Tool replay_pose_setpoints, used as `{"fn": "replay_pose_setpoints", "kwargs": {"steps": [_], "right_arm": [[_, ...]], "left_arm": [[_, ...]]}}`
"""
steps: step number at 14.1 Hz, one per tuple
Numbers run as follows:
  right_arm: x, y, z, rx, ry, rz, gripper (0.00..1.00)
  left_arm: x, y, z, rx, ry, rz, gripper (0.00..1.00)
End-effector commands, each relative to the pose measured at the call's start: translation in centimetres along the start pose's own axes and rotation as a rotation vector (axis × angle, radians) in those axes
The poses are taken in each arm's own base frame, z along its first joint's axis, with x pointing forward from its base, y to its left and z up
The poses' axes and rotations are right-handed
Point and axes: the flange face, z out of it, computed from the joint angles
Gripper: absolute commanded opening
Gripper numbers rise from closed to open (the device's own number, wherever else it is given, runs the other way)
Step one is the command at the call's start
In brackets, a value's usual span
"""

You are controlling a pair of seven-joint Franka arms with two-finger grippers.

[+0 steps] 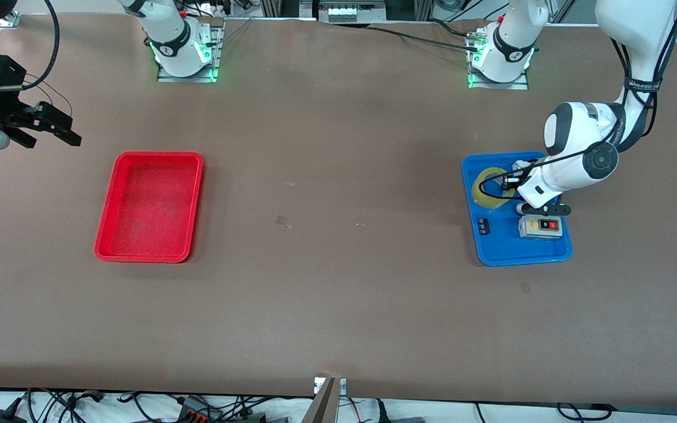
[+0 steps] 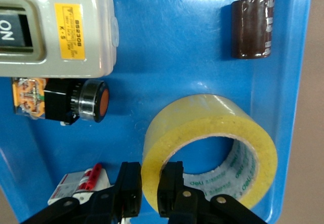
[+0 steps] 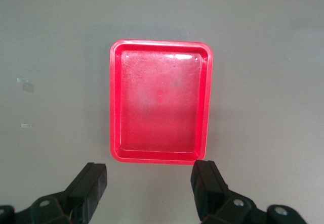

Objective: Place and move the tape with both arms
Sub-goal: 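Grasp the tape roll with the left gripper and carry it toward mid-table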

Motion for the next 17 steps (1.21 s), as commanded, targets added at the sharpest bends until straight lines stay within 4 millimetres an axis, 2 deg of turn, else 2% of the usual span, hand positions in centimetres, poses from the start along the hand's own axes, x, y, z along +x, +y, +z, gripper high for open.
{"fn": "replay_pose_setpoints", "kwargs": {"steps": [1, 2, 4, 5, 7, 11, 14, 17], "right_arm": [[-0.5, -0.1, -0.5, -0.011, 0.006, -0.012, 1.0], [-0.5, -0.2, -0.4, -0.009, 0.004, -0.013, 1.0], [-0.7, -0.2, -0.4, -0.011, -0.005, -0.013, 1.0], [-0.7, -0.2, -0.4, -0.009, -0.005, -0.013, 1.0], [-0.6, -0.1, -0.5, -0.009, -0.002, -0.012, 1.0], [-0.6, -0.2, -0.3, -0.007, -0.006, -0.011, 1.0], [-0.2, -0.1, -0.4, -0.006, -0.003, -0.004, 1.0], [-0.1, -0.2, -0.6, 0.003, 0.006, 0.007, 1.0]], "left_arm": [[2.1, 0.6, -5.7, -0.018, -0.051, -0.002, 0.0], [2.9, 0.9, -8.0, -0.019, -0.066, -0.001, 0.0], [4.3, 2.1, -10.7, -0.022, -0.074, -0.041, 0.0], [4.8, 4.3, -11.2, -0.031, -0.071, -0.074, 0.0], [5.4, 10.3, -10.3, -0.057, -0.086, -0.152, 0.0], [7.3, 23.7, -8.1, -0.145, -0.125, -0.287, 0.0], [8.0, 32.6, -5.3, -0.16, -0.133, -0.436, 0.0], [6.2, 41.0, -1.3, -0.188, -0.06, -0.503, 0.01]]}}
